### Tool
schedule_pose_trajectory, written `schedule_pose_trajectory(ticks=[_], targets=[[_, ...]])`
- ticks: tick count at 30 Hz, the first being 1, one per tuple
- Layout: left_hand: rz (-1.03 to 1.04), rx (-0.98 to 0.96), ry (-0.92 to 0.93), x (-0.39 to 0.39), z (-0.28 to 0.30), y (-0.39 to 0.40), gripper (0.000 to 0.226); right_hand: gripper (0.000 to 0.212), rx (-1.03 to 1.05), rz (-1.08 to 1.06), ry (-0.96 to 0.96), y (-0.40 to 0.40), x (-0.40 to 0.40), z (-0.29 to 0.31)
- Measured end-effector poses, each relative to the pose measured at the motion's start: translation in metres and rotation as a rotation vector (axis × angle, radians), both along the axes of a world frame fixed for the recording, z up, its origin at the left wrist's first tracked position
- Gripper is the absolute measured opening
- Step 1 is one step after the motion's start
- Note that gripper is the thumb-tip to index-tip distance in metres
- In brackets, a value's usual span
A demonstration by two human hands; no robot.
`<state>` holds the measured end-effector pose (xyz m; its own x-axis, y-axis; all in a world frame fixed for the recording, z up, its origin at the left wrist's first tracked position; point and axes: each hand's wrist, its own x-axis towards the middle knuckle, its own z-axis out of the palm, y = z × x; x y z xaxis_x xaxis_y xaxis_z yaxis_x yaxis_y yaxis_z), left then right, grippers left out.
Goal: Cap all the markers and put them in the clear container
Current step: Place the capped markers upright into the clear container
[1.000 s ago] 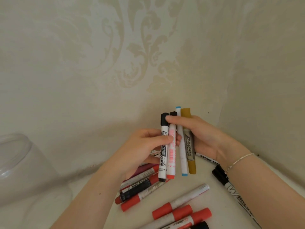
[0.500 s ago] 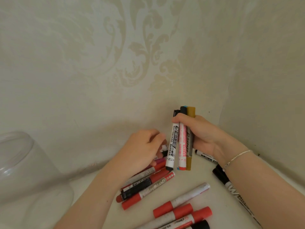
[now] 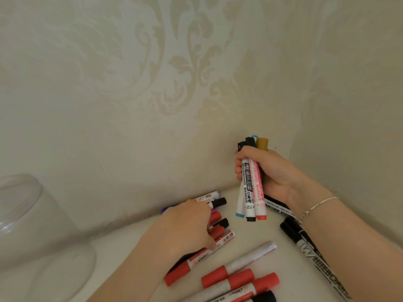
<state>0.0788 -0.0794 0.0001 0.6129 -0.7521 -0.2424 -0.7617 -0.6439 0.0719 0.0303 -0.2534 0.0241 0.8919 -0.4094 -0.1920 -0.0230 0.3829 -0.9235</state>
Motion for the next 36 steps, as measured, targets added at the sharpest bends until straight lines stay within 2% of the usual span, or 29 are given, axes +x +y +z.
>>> schedule_pose_trajectory(ticks=[6,11,16,18,20,23,26,29,32,34,36], targets=[[0.031,-0.059,0.025,0.003,-0.003,-0.003,0.021,0.007,-0.041,0.007,0.026,0.002,-0.001,-0.001],[0.015,-0.085,0.104,0.005,-0.002,-0.003,0.022,0.009,-0.015,0.007,0.027,0.0,-0.001,-0.005],[-0.026,-0.043,-0.015,-0.004,-0.006,-0.006,0.026,0.006,-0.009,0.037,0.023,0.001,0.0,-0.005],[-0.036,-0.084,-0.025,-0.006,-0.004,-0.007,0.03,0.006,-0.028,0.064,0.031,0.002,0.0,-0.006],[0.005,-0.211,0.077,-0.001,0.002,-0.007,0.029,0.007,-0.052,0.089,0.044,0.003,0.0,-0.006],[0.119,-0.539,0.302,0.01,0.016,-0.006,0.015,0.016,-0.04,0.111,0.033,0.002,0.0,-0.005],[0.175,-0.832,0.365,0.014,0.025,-0.006,0.01,0.021,-0.057,0.252,0.029,0.006,-0.001,-0.002],[0.205,-1.057,0.399,0.01,0.027,-0.01,0.007,0.012,-0.091,0.327,0.028,0.011,-0.002,0.0],[0.214,-1.15,0.315,0.01,0.021,-0.012,0.009,0.014,-0.013,0.345,-0.015,0.013,-0.005,-0.001],[0.214,-1.164,0.238,0.008,0.018,-0.013,0.007,0.008,-0.048,0.374,-0.025,0.011,-0.005,-0.003],[0.189,-1.153,0.203,0.006,0.017,-0.014,0.007,0.026,-0.128,0.382,0.001,0.009,-0.004,-0.005]])
